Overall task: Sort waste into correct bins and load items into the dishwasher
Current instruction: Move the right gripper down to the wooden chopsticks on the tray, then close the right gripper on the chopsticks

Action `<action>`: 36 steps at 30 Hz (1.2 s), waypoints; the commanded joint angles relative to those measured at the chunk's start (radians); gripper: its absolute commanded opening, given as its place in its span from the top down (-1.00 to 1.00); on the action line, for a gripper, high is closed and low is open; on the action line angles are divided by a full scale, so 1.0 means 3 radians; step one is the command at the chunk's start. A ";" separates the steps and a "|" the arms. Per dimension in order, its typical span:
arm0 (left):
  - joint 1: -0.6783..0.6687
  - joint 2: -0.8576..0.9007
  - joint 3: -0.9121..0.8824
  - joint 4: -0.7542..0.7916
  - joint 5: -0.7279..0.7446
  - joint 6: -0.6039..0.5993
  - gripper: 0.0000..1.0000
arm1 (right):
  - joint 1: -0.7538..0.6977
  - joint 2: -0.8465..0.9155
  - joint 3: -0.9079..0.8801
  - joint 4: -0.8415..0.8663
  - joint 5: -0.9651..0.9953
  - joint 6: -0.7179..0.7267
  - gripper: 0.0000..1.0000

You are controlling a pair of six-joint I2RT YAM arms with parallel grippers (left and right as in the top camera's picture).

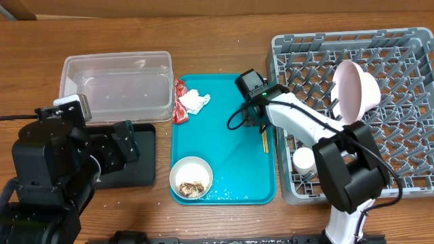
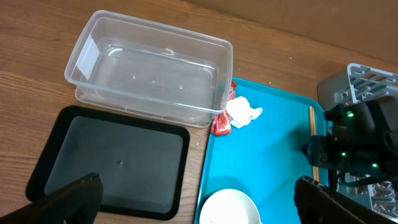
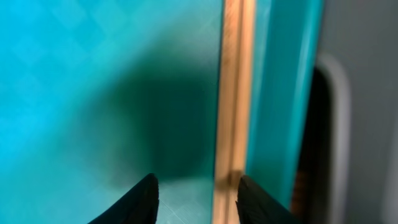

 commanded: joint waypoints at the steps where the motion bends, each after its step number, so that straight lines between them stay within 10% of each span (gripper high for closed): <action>1: 0.0000 0.0008 0.0047 0.0011 -0.0043 -0.0058 -1.00 | 0.0013 0.0158 0.0018 -0.0032 -0.0158 -0.0013 0.21; 36: 0.0000 0.0008 0.0047 0.0011 -0.0043 -0.0058 -1.00 | 0.0367 -0.0156 0.0042 0.0065 -0.0367 -0.0078 0.21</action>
